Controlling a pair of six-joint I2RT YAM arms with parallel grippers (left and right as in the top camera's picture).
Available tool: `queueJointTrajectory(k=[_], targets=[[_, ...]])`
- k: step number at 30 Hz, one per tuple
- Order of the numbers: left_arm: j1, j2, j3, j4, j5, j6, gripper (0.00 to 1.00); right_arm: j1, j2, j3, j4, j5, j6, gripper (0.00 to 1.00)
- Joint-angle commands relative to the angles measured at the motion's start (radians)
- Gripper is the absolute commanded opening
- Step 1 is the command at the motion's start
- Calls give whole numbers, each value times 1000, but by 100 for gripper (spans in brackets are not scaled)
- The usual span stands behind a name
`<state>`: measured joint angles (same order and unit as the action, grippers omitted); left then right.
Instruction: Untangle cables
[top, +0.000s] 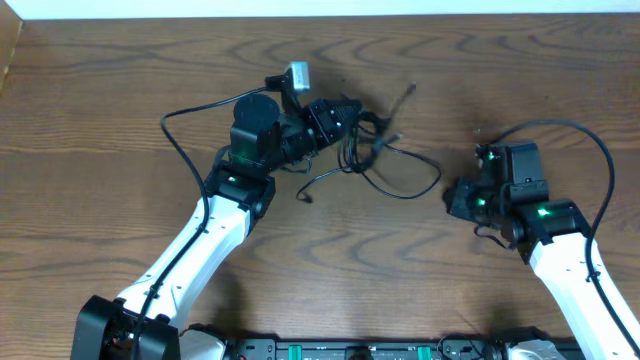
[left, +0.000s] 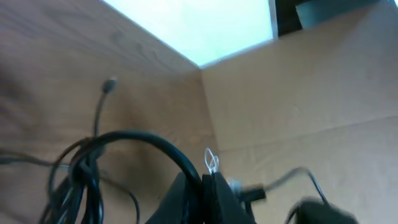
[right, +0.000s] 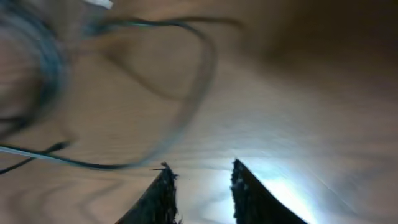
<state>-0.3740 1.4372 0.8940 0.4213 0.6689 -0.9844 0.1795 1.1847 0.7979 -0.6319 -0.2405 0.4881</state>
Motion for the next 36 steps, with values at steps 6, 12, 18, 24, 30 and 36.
queueJointTrajectory(k=[6,12,18,24,30,36], targets=[[5,-1,4,67,255,80,8,-2,0,7,85,-110,-26,40],[5,-1,4,247,404,41,8,9,34,7,162,-272,5,43],[5,-1,4,327,404,-112,8,76,118,6,313,-275,23,61],[4,-1,4,555,404,-354,7,123,233,6,488,-241,89,56],[5,-1,4,722,405,-534,8,134,299,6,523,113,173,1],[39,-1,4,912,391,-545,8,92,299,6,391,374,173,1]])
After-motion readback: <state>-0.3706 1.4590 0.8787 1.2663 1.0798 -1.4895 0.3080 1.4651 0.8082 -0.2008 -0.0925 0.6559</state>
